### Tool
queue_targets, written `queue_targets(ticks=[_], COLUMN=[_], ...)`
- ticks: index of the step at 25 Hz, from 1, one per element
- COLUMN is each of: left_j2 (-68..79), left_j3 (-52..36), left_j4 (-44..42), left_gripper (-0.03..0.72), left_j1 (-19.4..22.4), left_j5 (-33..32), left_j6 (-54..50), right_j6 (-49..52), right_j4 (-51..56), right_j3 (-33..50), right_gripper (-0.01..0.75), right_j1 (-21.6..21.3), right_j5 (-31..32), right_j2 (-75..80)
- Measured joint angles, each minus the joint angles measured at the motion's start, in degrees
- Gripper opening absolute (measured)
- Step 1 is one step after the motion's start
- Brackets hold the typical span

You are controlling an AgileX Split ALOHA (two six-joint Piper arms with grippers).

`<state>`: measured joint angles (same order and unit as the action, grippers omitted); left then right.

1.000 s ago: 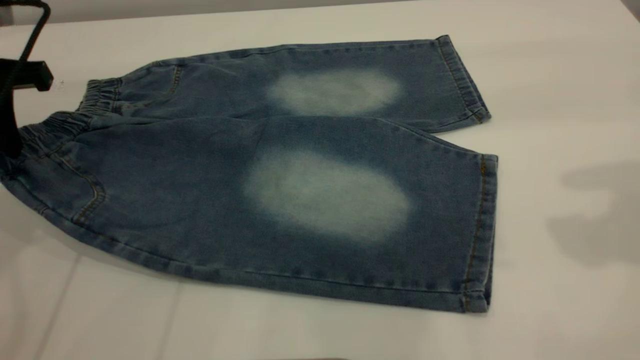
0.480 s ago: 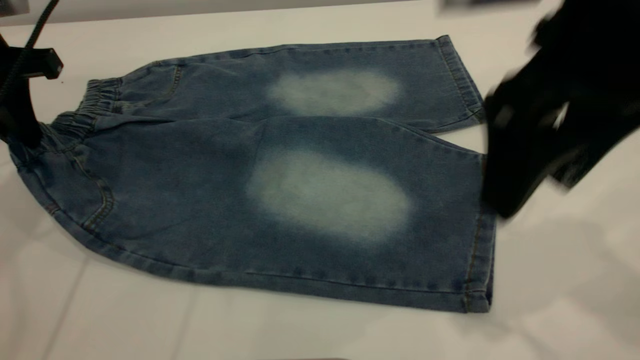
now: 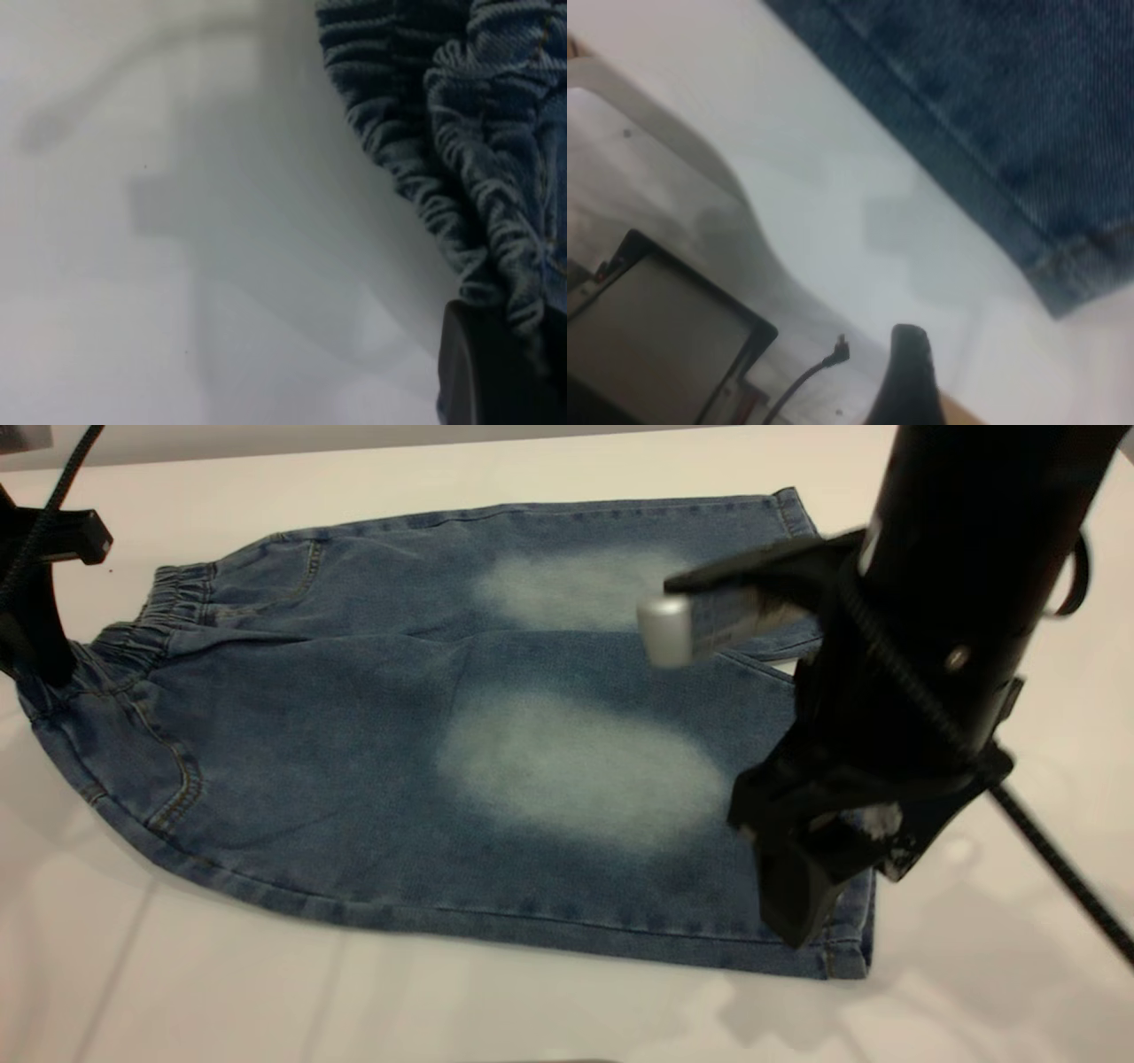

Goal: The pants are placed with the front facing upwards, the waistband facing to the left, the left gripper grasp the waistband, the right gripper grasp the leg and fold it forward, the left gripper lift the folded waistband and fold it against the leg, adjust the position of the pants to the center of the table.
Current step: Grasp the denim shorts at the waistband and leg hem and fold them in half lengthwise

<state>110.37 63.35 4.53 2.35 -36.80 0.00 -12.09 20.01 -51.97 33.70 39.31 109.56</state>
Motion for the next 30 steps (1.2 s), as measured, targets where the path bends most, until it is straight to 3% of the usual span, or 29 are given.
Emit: queue_targets(ticks=[19, 25, 30], left_j2=[0.00, 0.00, 0.00], left_j3=[0.00, 0.00, 0.00], left_j4=[0.00, 0.00, 0.00], left_gripper=[0.060, 0.060, 0.060], left_j1=[0.00, 0.00, 0.00], left_j5=[0.03, 0.09, 0.22], left_j6=[0.00, 0.00, 0.00], right_j6=[1.00, 1.88, 2.27], right_j4=[0.55, 0.21, -1.19], right_j3=[-0.46, -0.77, -1.49], right_gripper=[0.473, 0.409, 0.284], right_j1=[0.00, 0.00, -0.16], right_j5=[-5.94, -5.89, -4.83], right_j2=[9.25, 10.25, 11.67])
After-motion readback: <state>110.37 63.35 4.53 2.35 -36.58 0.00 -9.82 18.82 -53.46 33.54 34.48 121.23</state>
